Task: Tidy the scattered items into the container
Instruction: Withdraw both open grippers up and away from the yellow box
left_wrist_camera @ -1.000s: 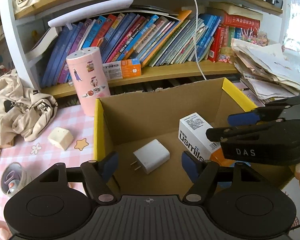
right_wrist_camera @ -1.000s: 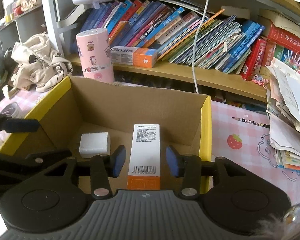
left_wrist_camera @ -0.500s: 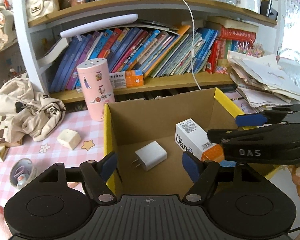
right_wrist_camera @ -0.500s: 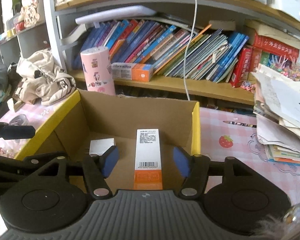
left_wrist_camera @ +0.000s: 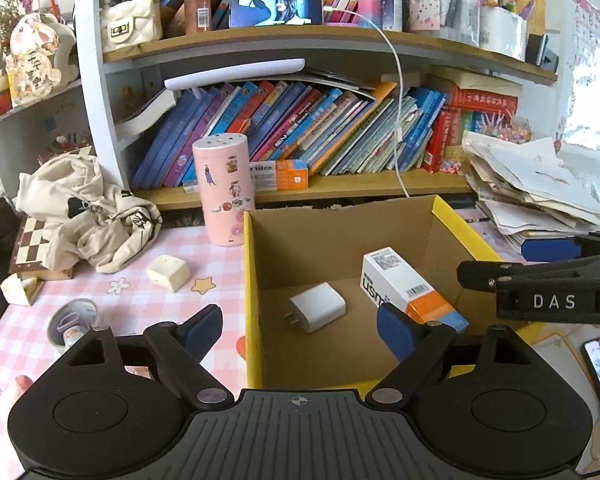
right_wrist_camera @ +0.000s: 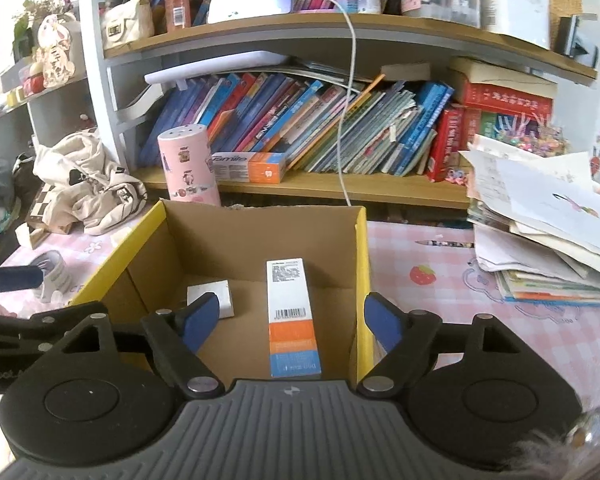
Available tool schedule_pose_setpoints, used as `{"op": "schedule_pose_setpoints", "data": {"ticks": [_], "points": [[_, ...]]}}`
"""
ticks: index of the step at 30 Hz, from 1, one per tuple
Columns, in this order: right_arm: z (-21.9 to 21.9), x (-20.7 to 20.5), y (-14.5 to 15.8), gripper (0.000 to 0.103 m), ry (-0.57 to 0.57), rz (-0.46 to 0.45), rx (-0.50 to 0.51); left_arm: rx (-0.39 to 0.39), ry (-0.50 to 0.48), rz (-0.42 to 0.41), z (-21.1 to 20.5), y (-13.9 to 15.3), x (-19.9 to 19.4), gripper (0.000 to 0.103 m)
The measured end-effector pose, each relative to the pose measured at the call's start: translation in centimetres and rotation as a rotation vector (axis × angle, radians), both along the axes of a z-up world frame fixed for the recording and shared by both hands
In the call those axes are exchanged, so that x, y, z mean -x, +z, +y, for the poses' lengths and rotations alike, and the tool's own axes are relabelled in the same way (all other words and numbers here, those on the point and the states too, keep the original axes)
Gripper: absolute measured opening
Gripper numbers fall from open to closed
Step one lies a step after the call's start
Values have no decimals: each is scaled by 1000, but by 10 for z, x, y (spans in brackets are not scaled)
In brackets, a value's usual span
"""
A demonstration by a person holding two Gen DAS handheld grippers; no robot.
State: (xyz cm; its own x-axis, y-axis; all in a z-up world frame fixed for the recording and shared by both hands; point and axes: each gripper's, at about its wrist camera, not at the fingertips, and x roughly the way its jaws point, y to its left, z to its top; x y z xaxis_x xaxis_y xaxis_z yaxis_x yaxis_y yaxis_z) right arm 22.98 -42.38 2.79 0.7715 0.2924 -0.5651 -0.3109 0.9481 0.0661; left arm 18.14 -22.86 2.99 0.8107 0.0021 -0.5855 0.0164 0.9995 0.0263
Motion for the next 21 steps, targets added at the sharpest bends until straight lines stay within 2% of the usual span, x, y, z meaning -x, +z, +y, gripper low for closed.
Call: {"op": "schedule_pose_setpoints", "data": {"ticks": [4, 8, 12, 21], "points": [[0, 18, 1, 81, -40, -7, -4, 20, -8, -4, 6, 0, 14, 87], [2, 43, -1, 84, -96, -18, -22, 74, -14, -15, 17, 2, 37, 87], [8, 67, -4, 84, -147, -7, -44, 102, -33, 9, 30, -3, 54, 90], [40, 119, -9, 85, -214, 10, -28, 105, -78, 59, 62, -15, 87, 90]]}}
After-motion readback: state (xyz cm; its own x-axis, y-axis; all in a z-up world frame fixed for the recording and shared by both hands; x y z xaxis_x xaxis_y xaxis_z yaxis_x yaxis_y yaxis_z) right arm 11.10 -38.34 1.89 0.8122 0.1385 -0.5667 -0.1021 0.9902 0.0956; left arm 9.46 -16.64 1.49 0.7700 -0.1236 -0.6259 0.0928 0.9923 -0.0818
